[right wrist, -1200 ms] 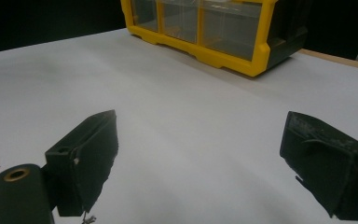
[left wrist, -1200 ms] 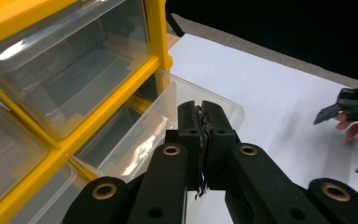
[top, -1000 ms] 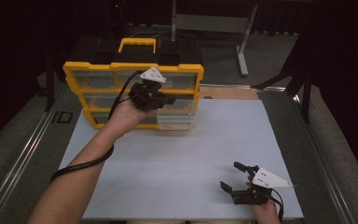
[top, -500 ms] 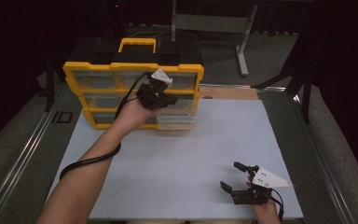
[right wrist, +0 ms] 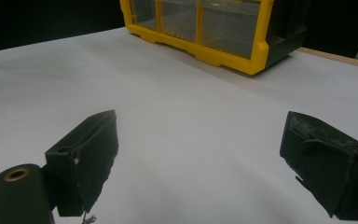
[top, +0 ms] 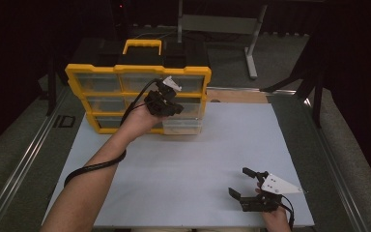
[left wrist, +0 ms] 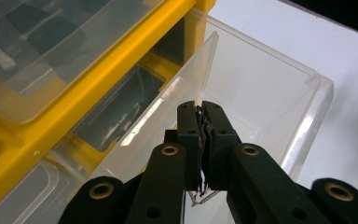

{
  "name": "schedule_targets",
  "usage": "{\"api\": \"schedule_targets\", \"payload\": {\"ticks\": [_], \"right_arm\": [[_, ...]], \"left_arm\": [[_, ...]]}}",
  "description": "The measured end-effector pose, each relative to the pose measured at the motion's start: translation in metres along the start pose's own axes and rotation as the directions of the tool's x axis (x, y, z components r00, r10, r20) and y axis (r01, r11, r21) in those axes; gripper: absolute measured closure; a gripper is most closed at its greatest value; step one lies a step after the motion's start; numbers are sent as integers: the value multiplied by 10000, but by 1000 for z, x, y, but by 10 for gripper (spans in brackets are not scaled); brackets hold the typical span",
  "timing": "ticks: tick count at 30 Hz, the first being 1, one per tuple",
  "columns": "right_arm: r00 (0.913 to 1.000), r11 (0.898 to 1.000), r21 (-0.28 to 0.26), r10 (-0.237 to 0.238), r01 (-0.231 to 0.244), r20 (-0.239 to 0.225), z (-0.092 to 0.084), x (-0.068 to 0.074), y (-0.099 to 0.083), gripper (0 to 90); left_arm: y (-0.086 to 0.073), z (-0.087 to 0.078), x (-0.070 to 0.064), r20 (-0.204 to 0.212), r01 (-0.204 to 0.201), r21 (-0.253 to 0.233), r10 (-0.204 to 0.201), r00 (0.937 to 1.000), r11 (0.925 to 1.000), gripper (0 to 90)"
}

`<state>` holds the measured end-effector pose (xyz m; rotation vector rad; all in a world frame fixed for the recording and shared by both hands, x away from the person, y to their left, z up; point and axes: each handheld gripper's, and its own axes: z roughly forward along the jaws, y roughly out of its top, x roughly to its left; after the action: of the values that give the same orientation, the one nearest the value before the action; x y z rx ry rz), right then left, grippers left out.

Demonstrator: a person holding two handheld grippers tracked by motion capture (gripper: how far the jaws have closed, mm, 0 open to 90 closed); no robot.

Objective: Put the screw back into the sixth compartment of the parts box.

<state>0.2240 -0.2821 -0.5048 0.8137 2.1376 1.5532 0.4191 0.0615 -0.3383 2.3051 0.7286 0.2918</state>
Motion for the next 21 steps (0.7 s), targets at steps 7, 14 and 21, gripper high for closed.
{"api": "schedule_targets", "payload": {"ticks": [7, 14, 21], "right_arm": [[10000, 10000, -23, 20, -19, 12, -1, 0, 0, 113], [10000, 10000, -16, 21, -21, 2, -1, 0, 0, 113], [10000, 9999, -76, 91, -91, 6, -2, -1, 0, 113]], "left_arm": [[0, -3, -2, -152, 57, -87, -58, 9999, 9999, 656], [-4, -17, -1, 222, 515, -726, -500, 9985, 9960, 447], [-12, -39, -5, 307, 749, -1294, -715, 9970, 9888, 231]]}}
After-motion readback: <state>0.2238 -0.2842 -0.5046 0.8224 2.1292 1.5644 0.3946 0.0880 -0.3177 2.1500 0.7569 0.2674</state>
